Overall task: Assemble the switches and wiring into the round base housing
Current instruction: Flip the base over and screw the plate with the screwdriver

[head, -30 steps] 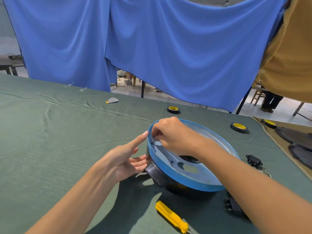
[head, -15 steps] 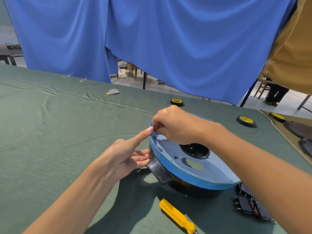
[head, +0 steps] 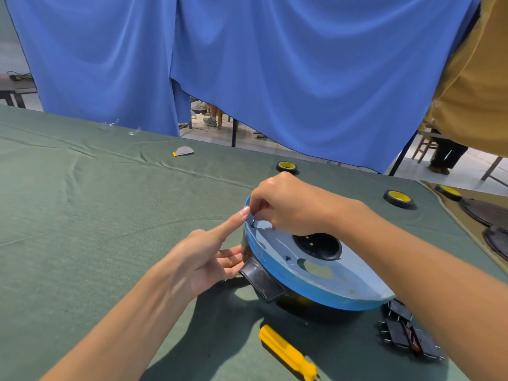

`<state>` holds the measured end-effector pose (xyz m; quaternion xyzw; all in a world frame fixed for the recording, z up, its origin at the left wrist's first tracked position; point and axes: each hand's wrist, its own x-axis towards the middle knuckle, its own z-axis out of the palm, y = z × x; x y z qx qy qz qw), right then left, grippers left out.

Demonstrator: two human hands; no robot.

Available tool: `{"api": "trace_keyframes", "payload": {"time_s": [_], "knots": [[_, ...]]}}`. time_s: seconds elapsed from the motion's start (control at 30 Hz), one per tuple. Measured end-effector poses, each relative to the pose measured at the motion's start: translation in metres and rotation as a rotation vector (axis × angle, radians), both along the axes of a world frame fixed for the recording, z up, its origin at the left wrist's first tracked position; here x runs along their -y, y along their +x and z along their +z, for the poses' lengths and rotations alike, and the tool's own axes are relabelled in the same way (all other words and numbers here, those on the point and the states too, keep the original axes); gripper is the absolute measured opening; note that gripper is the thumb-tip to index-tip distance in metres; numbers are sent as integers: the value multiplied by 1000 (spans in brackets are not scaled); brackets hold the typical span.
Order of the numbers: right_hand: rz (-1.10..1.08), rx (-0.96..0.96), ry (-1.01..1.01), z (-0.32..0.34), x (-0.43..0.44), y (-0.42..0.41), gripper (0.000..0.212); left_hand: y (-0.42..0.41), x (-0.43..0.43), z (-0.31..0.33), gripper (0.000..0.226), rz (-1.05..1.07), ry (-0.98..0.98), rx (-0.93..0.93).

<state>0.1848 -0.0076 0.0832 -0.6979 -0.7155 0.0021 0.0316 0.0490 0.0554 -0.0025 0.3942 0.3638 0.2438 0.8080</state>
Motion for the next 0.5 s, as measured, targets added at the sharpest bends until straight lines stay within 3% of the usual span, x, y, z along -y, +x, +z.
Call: {"api": "trace_keyframes", "payload": {"time_s": [0.5], "knots": [[58, 114, 11, -2, 0, -3, 19, -1, 1, -1, 81, -7, 23, 20]]}}
